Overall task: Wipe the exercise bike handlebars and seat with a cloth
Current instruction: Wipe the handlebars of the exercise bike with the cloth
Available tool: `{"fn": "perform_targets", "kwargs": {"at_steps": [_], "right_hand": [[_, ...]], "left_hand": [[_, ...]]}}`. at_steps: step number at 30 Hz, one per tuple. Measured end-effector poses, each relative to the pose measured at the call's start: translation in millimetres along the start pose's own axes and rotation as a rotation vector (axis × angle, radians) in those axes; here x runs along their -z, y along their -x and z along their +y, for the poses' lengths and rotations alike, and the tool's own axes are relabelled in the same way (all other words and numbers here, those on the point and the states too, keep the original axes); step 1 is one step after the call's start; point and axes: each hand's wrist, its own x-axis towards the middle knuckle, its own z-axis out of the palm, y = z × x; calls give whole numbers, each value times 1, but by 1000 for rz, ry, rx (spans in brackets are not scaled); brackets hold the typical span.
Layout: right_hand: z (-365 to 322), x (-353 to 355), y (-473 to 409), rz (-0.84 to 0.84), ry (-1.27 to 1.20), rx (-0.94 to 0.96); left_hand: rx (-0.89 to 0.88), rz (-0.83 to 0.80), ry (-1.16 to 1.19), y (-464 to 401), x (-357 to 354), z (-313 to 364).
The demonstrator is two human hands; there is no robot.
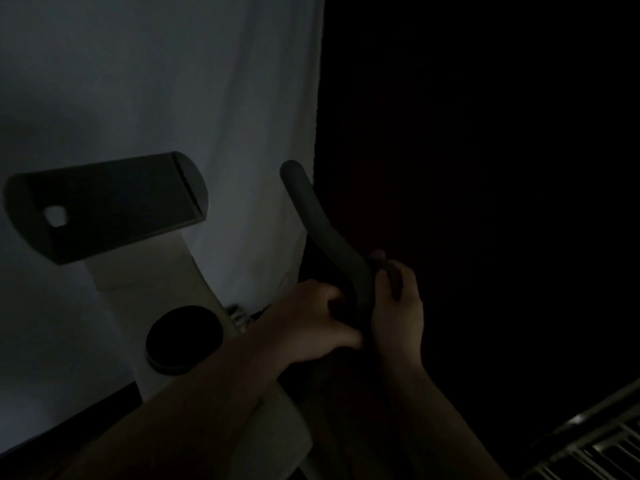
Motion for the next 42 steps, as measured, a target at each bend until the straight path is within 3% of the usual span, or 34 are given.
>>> {"fn": "perform_targets", "kwargs": {"at_steps": [4,11,15,21,28,31,35,42], "right_hand": [[1,5,-2,87,117,266],[0,13,-10,-100,345,648],[-13,8,-43,-284,245,624],[-30,-14,-64,-397,363,733],[-25,-18,-50,-293,494,795],[-44,-39,-71,-296,471,727],[-31,-26,-63,-328,408,756],[-43,-41,-84,-379,239,739]], "left_hand": [[11,8,-2,-2,2,2],[-46,-9,21,1,0,3],[-137,87,20,1,0,1],[-209,206,-27,-8,-6,-2],[-199,228,-67,-2,-2,1],[-158,220,-131,-4,-3,2],[-149,185,-46,0,-3,0],[-120,251,-94,-4,-4,0]]}}
